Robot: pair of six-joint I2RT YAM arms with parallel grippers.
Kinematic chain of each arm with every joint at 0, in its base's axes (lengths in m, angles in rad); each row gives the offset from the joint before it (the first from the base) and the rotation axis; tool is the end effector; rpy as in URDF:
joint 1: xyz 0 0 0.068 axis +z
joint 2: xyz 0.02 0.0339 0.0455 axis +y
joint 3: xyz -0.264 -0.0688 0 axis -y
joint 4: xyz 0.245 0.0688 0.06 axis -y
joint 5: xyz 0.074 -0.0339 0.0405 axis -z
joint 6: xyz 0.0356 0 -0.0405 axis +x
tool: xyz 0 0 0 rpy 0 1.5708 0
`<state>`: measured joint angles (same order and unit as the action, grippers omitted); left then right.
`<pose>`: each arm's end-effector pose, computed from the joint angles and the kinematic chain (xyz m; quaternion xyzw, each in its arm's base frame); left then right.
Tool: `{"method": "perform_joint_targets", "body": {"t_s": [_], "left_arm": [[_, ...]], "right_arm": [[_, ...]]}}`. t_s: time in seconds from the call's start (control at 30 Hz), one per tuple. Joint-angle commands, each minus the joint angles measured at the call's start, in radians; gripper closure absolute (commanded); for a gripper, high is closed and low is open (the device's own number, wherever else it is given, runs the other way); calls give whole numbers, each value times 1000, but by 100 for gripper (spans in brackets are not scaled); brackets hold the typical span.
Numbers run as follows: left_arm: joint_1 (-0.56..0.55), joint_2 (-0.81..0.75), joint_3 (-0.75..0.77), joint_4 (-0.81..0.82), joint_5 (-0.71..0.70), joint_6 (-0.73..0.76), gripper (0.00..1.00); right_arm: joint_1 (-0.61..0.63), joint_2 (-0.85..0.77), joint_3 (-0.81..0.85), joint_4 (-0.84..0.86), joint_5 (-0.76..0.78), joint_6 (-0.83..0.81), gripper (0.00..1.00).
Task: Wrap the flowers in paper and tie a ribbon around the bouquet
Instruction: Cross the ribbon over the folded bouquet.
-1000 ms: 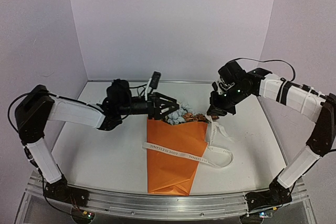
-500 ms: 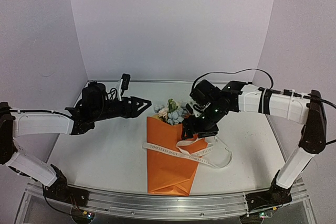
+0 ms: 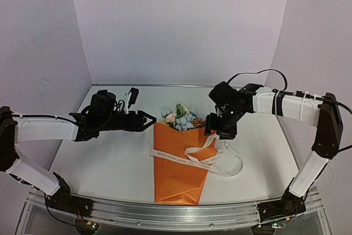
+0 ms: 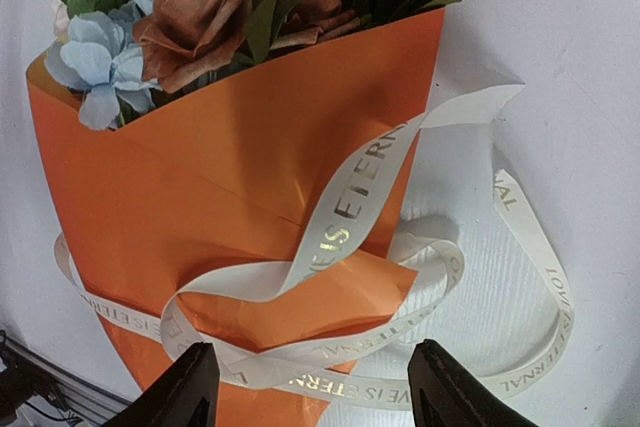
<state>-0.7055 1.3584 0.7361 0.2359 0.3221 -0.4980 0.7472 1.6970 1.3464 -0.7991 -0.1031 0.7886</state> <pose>0.2197 -0.2019 0.2369 0.1738 0.8053 -0.4216 0.3789 0.2533 0.2396 0.2477 0.0094 0.9766 0.1812 0.1151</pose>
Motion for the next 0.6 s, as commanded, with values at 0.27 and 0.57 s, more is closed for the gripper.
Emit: {"method": "perform_joint_targets", "body": {"t_s": [0.27, 0.57], "left_arm": [[8, 0, 51, -131, -20, 41, 33], [7, 21, 48, -203, -3, 44, 34]], "right_arm": [[-53, 116, 0, 123, -5, 133, 45], [-64, 147, -7, 141, -7, 140, 53]]}}
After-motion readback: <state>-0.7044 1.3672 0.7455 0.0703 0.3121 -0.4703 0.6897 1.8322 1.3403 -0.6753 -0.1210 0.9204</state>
